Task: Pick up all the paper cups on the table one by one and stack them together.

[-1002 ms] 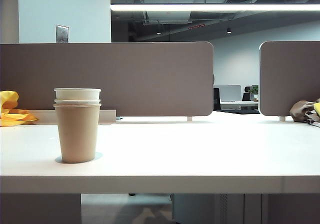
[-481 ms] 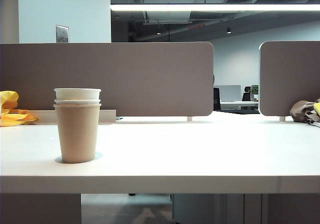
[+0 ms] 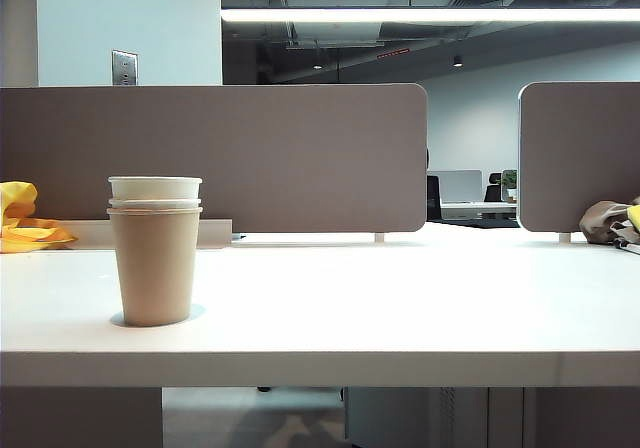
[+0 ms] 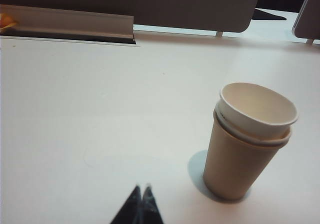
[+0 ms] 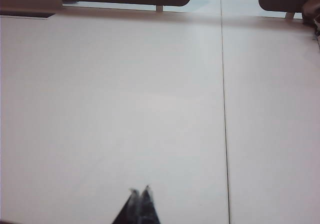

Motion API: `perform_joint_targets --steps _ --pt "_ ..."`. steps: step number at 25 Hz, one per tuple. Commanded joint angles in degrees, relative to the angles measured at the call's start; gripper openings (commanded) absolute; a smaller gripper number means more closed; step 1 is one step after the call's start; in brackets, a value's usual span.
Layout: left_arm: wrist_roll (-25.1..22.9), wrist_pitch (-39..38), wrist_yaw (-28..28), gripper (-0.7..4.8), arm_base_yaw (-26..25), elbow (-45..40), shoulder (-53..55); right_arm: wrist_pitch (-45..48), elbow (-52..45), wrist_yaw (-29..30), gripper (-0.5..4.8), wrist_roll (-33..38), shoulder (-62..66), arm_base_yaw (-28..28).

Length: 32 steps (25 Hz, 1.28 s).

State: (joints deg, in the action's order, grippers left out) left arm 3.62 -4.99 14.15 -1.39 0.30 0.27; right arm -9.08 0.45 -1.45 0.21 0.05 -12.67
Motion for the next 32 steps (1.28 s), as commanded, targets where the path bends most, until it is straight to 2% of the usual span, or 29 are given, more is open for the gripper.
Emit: perform_joint_targets --steps 1,9,12,14,15,20,32 --pt "-0.17 0.57 0.02 -0.06 -0.02 0.13 0.04 0.48 -0.37 0.13 0.0 0.22 0.04 0.02" --pt "-0.2 -4.24 -0.76 -0.06 -0.02 0.15 0.04 0.33 -0.37 0.13 0.0 0.22 0.04 0.04" --pt "-0.2 -4.39 -3.91 -0.06 -0.02 0.13 0.04 -0.66 -0.37 0.11 0.0 0.22 0.04 0.07" --pt "-0.26 -5.05 -9.03 -0.06 -0.02 0.13 0.04 -1.22 -0.37 -0.17 0.0 0.22 0.04 0.15" --pt "-0.26 -5.11 -9.66 -0.06 -0.02 0.13 0.04 -1.25 -0.37 -0.59 0.0 0.22 0.04 0.13" --pt "-0.26 -5.2 -10.14 -0.05 0.0 0.13 0.04 -0.7 -0.37 -6.47 0.0 0.2 0.04 0.13" --pt "-0.22 -5.18 -10.08 -0.06 0.0 0.13 0.04 -0.63 -0.37 -6.38 0.0 0.2 0.04 0.07"
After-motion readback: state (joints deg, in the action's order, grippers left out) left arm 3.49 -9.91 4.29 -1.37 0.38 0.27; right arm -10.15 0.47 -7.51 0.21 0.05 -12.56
